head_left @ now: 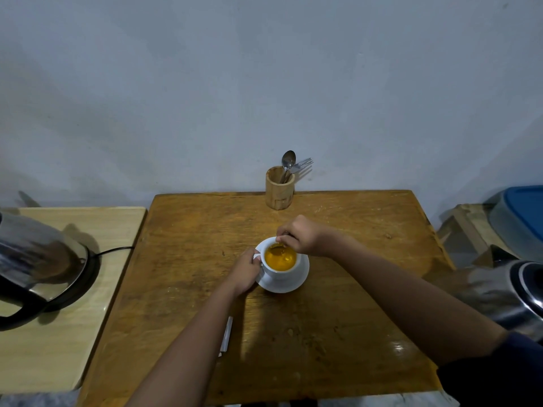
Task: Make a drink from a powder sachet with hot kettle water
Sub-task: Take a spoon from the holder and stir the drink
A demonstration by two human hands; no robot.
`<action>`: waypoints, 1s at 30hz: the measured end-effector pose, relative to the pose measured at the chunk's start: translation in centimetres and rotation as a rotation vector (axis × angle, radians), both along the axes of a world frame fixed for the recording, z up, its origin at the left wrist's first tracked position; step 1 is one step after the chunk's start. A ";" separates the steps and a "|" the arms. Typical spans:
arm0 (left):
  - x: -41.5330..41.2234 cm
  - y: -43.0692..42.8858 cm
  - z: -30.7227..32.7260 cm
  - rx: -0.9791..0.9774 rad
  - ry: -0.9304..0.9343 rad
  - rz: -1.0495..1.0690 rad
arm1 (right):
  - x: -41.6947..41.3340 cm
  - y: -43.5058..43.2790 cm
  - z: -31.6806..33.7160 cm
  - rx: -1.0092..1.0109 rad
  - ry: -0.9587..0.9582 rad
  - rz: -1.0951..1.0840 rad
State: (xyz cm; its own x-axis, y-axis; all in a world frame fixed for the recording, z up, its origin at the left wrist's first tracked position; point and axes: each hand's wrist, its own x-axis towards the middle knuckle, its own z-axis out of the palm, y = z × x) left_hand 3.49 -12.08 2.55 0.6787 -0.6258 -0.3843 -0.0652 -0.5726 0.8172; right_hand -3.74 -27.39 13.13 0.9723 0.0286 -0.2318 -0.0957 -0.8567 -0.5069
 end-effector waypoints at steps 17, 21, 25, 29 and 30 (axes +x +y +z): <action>0.1 0.0 -0.2 -0.003 0.016 -0.013 | 0.1 0.8 -0.1 0.057 0.026 -0.024; 0.1 0.0 -0.2 -0.005 0.014 -0.012 | 0.0 0.3 0.1 -0.008 0.021 -0.016; 0.2 0.1 -0.3 0.019 0.016 0.000 | -0.4 -0.3 0.9 -0.080 0.071 0.048; 0.3 -0.1 0.0 0.035 0.028 -0.009 | -0.7 -0.3 1.3 -0.090 0.123 0.104; 0.3 -0.1 0.0 0.040 0.035 -0.011 | -0.7 -0.2 1.3 -0.063 0.128 0.096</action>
